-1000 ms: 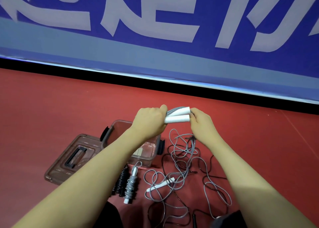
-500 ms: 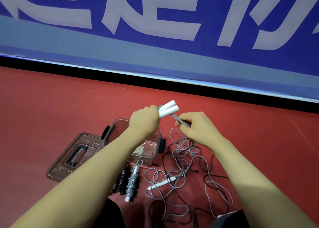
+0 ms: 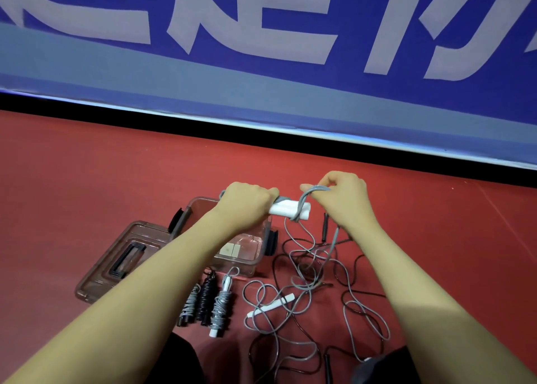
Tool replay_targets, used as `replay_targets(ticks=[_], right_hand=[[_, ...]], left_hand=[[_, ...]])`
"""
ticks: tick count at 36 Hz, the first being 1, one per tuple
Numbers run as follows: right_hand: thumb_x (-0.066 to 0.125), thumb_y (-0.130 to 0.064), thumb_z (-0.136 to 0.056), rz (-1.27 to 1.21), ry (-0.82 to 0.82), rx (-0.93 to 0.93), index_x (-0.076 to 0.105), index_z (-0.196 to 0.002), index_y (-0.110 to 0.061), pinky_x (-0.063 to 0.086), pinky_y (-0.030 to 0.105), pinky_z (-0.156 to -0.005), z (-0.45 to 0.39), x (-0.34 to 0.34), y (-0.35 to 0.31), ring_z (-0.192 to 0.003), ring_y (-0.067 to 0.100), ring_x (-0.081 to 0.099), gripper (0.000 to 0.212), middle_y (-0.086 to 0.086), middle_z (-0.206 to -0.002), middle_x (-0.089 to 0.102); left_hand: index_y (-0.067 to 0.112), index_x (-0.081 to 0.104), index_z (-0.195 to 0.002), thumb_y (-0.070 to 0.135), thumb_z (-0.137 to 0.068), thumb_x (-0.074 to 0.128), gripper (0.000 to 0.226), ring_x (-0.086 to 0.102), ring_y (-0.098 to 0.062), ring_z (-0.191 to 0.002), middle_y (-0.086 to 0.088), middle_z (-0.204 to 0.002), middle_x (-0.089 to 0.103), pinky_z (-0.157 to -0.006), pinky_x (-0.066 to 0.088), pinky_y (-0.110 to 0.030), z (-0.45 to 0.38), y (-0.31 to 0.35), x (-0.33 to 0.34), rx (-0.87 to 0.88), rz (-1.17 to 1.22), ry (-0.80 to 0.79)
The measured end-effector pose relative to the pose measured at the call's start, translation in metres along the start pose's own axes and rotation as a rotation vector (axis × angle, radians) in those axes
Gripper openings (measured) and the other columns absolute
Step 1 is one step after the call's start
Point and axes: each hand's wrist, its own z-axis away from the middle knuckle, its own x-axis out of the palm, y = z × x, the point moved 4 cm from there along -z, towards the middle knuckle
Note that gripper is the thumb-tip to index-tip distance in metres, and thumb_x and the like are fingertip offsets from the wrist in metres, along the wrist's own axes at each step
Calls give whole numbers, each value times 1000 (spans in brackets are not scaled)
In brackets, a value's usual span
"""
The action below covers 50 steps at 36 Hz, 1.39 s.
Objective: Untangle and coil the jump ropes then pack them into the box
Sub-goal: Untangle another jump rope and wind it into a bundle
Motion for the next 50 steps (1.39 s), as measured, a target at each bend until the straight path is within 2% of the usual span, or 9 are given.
replay_targets(ticks=[6, 14, 17, 18, 20, 23, 32, 39, 50], right_hand=[[66, -52, -81, 271, -16, 20, 58, -67, -15, 36, 30, -66, 0, -9, 2, -80, 28, 54, 40, 2, -76, 62], [58, -48, -89, 245, 41, -66, 48, -58, -11, 31, 30, -60, 6, -12, -7, -68, 32, 41, 49, 1, -53, 46], [64, -25, -86, 258, 22, -138, 60, -73, -10, 37, 34, -61, 8, -11, -10, -73, 37, 51, 20, 7, -66, 62], [61, -15, -83, 294, 9, -157, 64, -84, -12, 38, 35, -64, 9, -11, -12, -81, 39, 55, 4, 10, -77, 67], [56, -10, -82, 306, 20, -182, 64, -100, -14, 38, 37, -67, 10, -11, -14, -90, 41, 56, 21, 12, -88, 69], [56, -23, -89, 253, 61, -199, 59, -95, -11, 36, 37, -64, 10, -11, -16, -85, 41, 56, 13, 7, -74, 60], [59, -22, -87, 234, -82, -182, 59, -104, -16, 45, 37, -72, 6, 9, -12, -95, 33, 57, 17, 5, -95, 65], [63, -17, -79, 201, -303, -153, 59, -78, -25, 51, 38, -74, 10, 23, -11, -78, 26, 61, 9, -5, -72, 60], [56, -16, -75, 446, -422, -297, 48, -80, -15, 34, 31, -59, 22, 19, -27, -75, 28, 47, 10, 3, -77, 56]], left_hand=[[17, 51, -66, 9, -58, 64, 18, 50, -24, -37, 2, -47, 50, -44, 26, -21, 2, 6, -11, 251, 202, 264], [9, 52, -64, 15, -69, 38, 16, 43, -24, -36, -2, -48, 47, -40, 22, -19, 10, 15, -40, 225, 250, 519], [8, 51, -67, 16, -67, 46, 9, 45, -25, -33, -1, -48, 50, -41, 16, -17, 8, 17, -45, 116, 322, 532], [7, 51, -73, 14, -69, 52, 8, 49, -27, -38, -3, -53, 54, -42, 18, -19, 8, 17, -46, 60, 355, 508], [5, 50, -94, 11, -84, 53, 12, 59, -35, -63, -10, -76, 62, -50, 28, -29, 5, 17, -46, -70, 412, 380], [7, 42, -107, 17, -94, 47, 17, 56, -40, -83, -14, -94, 62, -60, 30, -34, 2, 18, -40, -243, 531, 246], [6, 43, -104, 16, -94, 46, 14, 54, -38, -80, -16, -95, 62, -62, 35, -36, 0, 16, -32, -479, 676, 227], [5, 43, -103, 20, -97, 45, 16, 58, -38, -87, -17, -99, 62, -62, 35, -35, -1, 10, -16, -577, 617, 156], [5, 44, -108, 5, -93, 45, 15, 61, -31, -85, -12, -101, 64, -61, 34, -33, 2, 0, -2, -553, 318, -8]])
